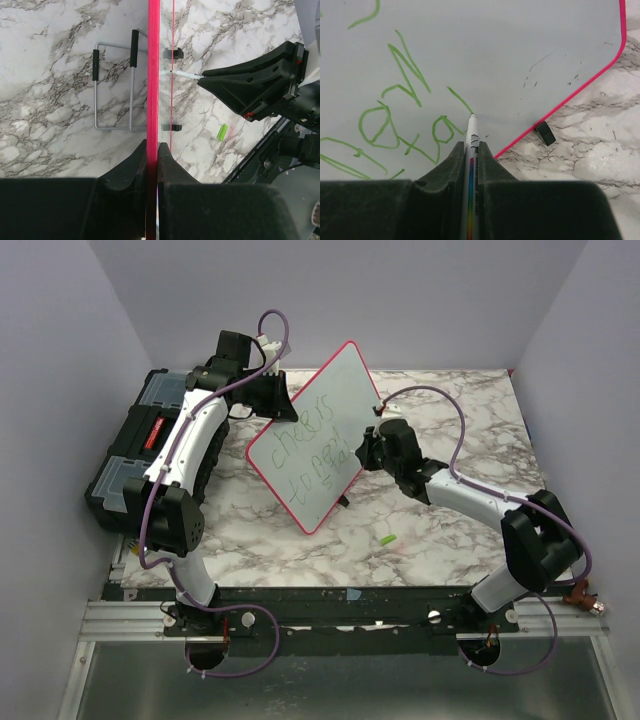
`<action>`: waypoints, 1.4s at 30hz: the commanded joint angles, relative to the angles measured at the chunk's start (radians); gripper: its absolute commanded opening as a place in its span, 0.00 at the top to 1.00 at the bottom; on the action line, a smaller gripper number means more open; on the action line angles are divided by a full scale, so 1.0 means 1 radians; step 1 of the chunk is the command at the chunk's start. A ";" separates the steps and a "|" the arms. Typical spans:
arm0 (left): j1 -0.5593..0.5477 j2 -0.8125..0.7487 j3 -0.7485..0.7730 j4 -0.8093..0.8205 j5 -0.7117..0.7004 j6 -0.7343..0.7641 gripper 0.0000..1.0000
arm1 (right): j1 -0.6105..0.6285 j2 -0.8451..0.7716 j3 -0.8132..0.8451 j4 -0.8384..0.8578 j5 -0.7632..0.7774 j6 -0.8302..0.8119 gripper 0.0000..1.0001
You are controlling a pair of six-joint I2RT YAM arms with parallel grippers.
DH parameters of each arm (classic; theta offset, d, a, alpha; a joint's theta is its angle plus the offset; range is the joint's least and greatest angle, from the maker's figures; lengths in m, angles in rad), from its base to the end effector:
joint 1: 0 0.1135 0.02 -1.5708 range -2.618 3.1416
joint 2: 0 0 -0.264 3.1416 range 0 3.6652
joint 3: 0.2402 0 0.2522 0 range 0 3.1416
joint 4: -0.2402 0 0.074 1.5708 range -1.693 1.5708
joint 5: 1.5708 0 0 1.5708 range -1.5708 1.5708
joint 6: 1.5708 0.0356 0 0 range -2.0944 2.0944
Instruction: Write a sentence on the whiteboard
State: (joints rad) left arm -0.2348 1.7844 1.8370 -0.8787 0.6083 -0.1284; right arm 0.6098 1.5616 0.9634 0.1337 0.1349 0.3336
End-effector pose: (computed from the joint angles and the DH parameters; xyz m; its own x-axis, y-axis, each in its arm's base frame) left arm 0.3720 -0.1099 0.3684 -0.7819 0.0790 -0.6184 0.4714 0.7241 -0.5035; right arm 0.2909 0.1974 0.2402 -0.5005 0.0461 -0.8645 -0.3228 0.9166 0.2358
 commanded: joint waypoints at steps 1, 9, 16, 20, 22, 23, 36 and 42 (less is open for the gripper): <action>-0.005 0.000 -0.001 0.009 -0.073 0.081 1.00 | 0.008 0.016 -0.037 0.012 0.003 0.021 0.99; -0.005 0.001 0.000 0.009 -0.073 0.080 1.00 | 0.008 0.009 -0.046 0.012 -0.011 0.031 0.99; -0.006 0.001 -0.001 0.010 -0.071 0.080 1.00 | 0.008 0.015 -0.003 0.003 -0.016 0.026 0.99; -0.006 0.002 -0.001 0.010 -0.070 0.079 1.00 | 0.008 0.026 0.025 -0.001 -0.013 0.020 0.99; -0.007 0.001 -0.002 0.010 -0.069 0.079 1.00 | 0.008 0.035 0.043 -0.004 -0.013 0.018 0.99; -0.008 0.001 -0.002 0.010 -0.070 0.078 1.00 | 0.008 0.039 0.054 -0.008 -0.012 0.017 0.99; -0.010 0.003 -0.001 0.012 -0.069 0.080 1.00 | -0.006 0.090 0.153 -0.036 -0.010 0.005 0.99; -0.009 0.003 -0.001 0.012 -0.069 0.080 1.00 | -0.010 0.095 0.166 -0.043 -0.002 0.000 0.99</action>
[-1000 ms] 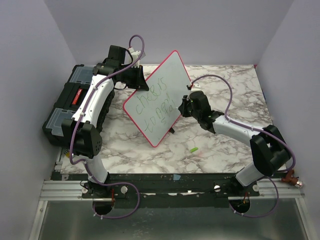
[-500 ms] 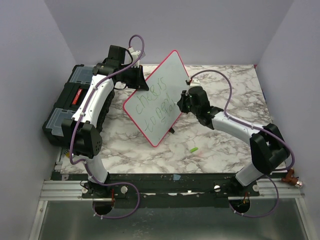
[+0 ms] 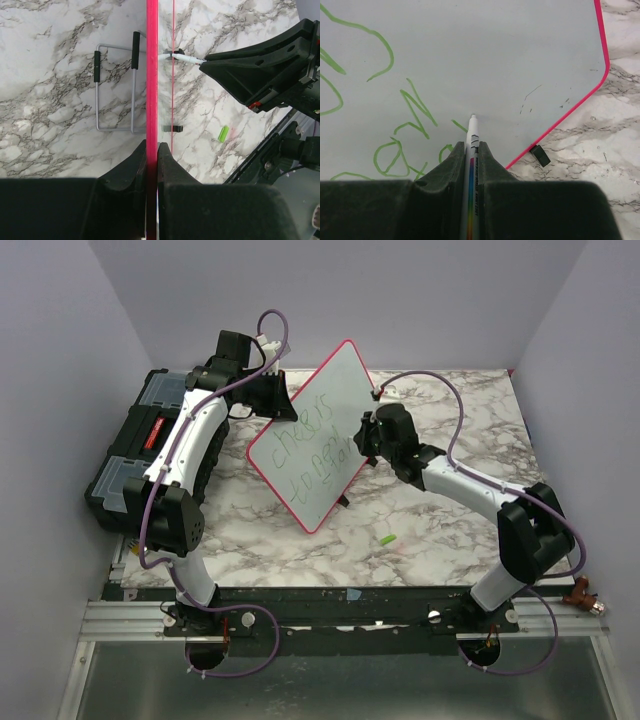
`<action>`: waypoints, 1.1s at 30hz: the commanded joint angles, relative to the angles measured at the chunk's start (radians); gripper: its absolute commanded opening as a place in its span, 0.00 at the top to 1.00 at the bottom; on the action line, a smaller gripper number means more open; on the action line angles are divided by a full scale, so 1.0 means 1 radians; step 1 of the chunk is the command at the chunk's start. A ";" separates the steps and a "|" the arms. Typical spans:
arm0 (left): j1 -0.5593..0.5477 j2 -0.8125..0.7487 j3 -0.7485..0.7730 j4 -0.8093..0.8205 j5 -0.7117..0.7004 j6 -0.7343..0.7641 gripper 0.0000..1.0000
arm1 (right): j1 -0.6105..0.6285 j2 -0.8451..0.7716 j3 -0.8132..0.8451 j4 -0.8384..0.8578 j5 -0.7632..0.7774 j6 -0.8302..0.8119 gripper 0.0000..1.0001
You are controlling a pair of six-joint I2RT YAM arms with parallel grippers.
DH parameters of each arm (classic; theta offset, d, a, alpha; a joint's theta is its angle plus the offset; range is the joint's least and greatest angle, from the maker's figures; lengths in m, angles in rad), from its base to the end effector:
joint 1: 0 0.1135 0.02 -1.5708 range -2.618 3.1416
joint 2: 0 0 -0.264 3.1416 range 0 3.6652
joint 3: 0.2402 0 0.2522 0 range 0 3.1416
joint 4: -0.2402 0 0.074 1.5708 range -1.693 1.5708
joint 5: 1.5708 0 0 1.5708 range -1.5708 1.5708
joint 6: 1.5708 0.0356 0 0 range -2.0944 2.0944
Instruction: Write a sentence on the whiteboard
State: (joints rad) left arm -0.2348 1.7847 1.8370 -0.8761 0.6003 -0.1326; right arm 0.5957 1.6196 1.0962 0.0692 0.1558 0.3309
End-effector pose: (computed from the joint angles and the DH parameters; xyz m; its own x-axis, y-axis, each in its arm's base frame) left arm 0.3724 -0.1098 0.3684 -0.7821 0.0749 -0.6187 0.4660 0.7295 -0.5007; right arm 0.3120 0.2048 0.2588 -0.4861 0.0583 -0.8720 -0.2971 0.9273 0.2276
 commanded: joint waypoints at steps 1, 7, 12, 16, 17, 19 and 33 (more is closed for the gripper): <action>-0.009 0.002 0.000 0.009 -0.062 0.084 1.00 | 0.001 0.035 0.037 0.021 -0.019 0.001 0.99; -0.010 0.003 -0.001 0.008 -0.065 0.084 1.00 | -0.013 0.027 0.044 0.009 0.027 -0.005 0.99; -0.009 0.002 -0.001 0.008 -0.064 0.084 1.00 | -0.031 -0.007 0.034 0.013 0.084 0.002 0.99; -0.009 -0.001 -0.002 0.008 -0.063 0.085 1.00 | -0.043 -0.043 0.014 0.028 0.125 0.003 0.99; -0.009 -0.001 -0.002 0.008 -0.063 0.085 1.00 | -0.046 -0.049 0.008 0.031 0.129 0.003 0.99; -0.009 -0.002 -0.001 0.008 -0.063 0.086 1.00 | -0.053 -0.061 -0.011 0.037 0.132 0.004 0.99; -0.009 -0.008 -0.005 0.009 -0.062 0.086 1.00 | -0.065 -0.060 -0.071 0.077 -0.006 0.022 0.99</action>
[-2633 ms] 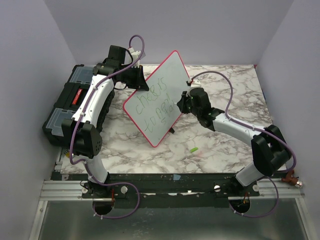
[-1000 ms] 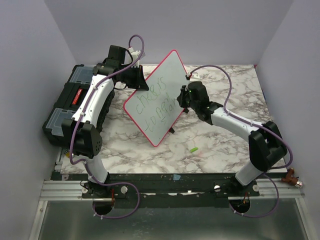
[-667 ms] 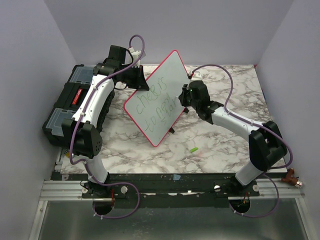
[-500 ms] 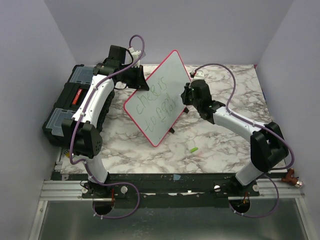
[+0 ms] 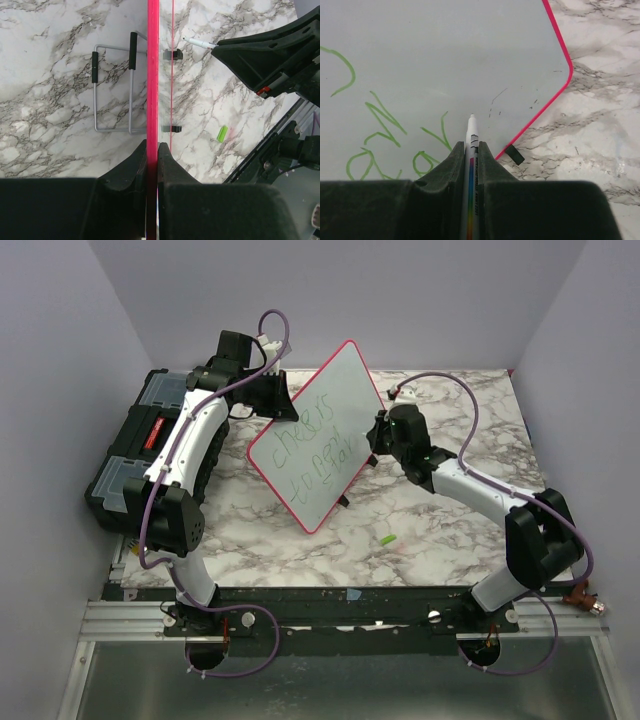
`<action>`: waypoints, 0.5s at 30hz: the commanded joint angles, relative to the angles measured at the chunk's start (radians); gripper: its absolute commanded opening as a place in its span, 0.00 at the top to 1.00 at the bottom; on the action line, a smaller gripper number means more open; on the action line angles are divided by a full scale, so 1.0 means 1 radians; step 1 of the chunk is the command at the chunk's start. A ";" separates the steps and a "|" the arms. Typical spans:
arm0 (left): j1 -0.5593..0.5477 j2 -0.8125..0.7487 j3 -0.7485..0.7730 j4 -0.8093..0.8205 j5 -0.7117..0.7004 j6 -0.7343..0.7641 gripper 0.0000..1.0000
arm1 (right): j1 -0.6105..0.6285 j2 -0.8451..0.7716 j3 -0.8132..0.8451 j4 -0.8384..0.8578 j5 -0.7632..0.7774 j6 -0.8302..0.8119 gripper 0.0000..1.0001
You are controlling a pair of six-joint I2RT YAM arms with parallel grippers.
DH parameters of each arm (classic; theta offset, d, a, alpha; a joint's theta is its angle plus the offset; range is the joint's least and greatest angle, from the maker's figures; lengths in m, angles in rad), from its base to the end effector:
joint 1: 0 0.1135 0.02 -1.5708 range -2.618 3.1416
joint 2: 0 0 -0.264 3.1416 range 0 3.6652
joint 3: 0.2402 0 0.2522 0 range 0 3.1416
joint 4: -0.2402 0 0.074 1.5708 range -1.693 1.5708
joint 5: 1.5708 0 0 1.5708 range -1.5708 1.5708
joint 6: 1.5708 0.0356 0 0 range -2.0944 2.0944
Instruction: Write a sentence on the whiteboard
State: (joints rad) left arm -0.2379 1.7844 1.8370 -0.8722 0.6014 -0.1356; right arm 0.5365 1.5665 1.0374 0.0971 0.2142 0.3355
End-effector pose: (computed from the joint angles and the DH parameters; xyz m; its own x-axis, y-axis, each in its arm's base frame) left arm 0.3723 -0.1110 0.3688 -0.7808 0.0746 -0.6203 0.4684 0.7271 -0.5020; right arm 0.3128 0.1772 0.2601 -0.4496 0.1069 -0.8868 -0.1964 0.9567 0.2150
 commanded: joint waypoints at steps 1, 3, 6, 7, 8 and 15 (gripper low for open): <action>-0.006 -0.007 -0.005 0.005 -0.063 0.088 1.00 | -0.004 -0.004 -0.013 0.055 -0.072 0.020 0.99; -0.006 -0.008 -0.005 0.006 -0.062 0.089 1.00 | -0.005 0.003 -0.010 0.060 -0.083 0.022 0.99; -0.006 -0.008 -0.006 0.006 -0.063 0.089 1.00 | -0.004 0.016 0.001 0.061 -0.091 0.025 0.99; -0.006 -0.008 -0.007 0.006 -0.062 0.089 1.00 | -0.004 0.019 0.004 0.062 -0.095 0.025 0.99; -0.006 -0.007 -0.006 0.006 -0.063 0.089 1.00 | -0.005 0.022 0.007 0.062 -0.097 0.025 0.99; -0.007 -0.008 -0.007 0.006 -0.063 0.088 1.00 | -0.005 0.045 0.018 0.069 -0.114 0.034 0.99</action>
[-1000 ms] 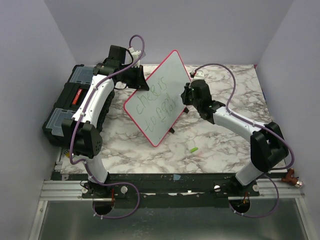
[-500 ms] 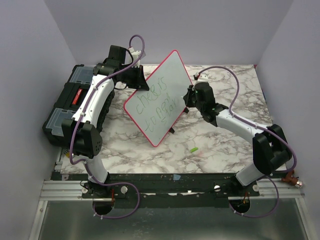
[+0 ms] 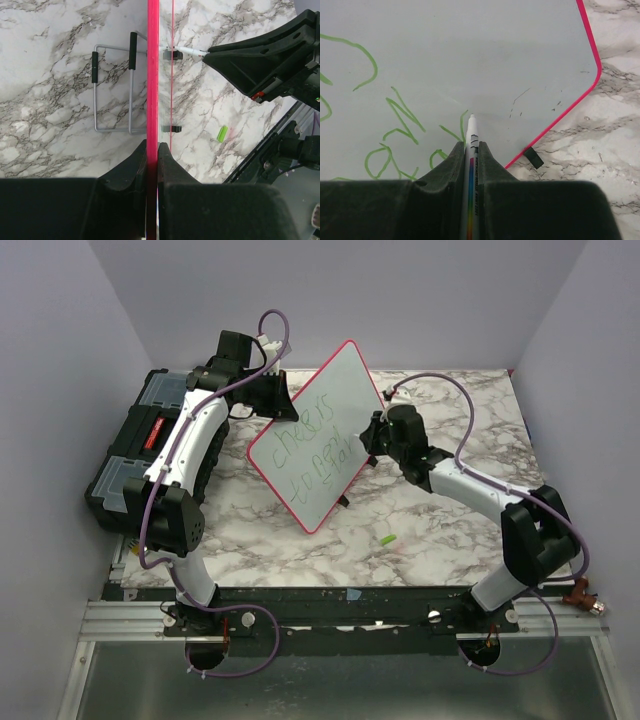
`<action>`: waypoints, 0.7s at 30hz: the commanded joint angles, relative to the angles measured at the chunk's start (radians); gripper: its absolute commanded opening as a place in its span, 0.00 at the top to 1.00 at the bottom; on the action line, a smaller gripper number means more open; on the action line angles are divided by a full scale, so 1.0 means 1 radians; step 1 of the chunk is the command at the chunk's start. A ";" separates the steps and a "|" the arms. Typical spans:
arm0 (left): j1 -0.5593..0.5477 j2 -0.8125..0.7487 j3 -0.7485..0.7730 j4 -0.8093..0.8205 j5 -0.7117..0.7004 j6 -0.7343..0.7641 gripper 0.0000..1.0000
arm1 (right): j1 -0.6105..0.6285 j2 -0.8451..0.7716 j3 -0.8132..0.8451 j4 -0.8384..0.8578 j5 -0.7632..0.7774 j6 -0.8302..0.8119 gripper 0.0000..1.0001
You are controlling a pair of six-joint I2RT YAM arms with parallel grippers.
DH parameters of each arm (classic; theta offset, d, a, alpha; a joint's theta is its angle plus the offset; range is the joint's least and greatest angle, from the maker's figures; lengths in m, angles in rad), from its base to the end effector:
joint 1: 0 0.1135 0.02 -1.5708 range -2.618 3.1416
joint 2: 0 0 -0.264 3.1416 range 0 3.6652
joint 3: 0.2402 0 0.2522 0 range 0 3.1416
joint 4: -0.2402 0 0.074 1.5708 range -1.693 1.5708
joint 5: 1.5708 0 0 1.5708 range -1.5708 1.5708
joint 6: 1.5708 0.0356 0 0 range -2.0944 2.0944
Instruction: Write a sentence on the whiteboard
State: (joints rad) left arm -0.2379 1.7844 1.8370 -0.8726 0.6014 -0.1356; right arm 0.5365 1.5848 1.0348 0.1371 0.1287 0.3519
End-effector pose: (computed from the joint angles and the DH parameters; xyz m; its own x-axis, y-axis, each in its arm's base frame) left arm 0.3723 -0.1110 0.3687 -0.7810 0.0747 -0.6200 0.4682 0.7271 -0.5021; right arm 0.3152 0.1821 0.2567 -0.4636 0.1220 -0.8776 -0.2621 0.9273 0.2674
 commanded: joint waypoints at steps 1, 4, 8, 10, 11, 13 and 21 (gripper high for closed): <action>-0.006 -0.008 -0.006 0.006 -0.063 0.088 1.00 | -0.005 0.028 0.021 0.029 -0.031 0.018 0.99; -0.006 -0.005 -0.004 0.006 -0.061 0.088 1.00 | -0.004 0.036 0.023 0.034 -0.031 0.020 0.99; -0.006 -0.002 -0.001 0.004 -0.060 0.088 1.00 | -0.005 0.049 0.031 0.034 -0.025 0.019 0.99; -0.007 -0.001 -0.001 0.004 -0.060 0.089 1.00 | -0.006 0.055 0.036 0.033 -0.020 0.020 0.99; -0.006 0.000 -0.002 0.004 -0.060 0.089 1.00 | -0.006 0.057 0.039 0.034 -0.016 0.019 0.99; -0.006 0.001 -0.001 0.003 -0.059 0.088 1.00 | -0.006 0.062 0.042 0.033 -0.010 0.021 0.99; -0.006 0.006 0.001 0.003 -0.059 0.090 1.00 | -0.016 0.090 0.073 0.036 -0.002 0.025 0.99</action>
State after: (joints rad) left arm -0.2379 1.7844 1.8370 -0.8722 0.6006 -0.1356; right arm 0.5274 1.6360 1.0664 0.1413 0.1192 0.3660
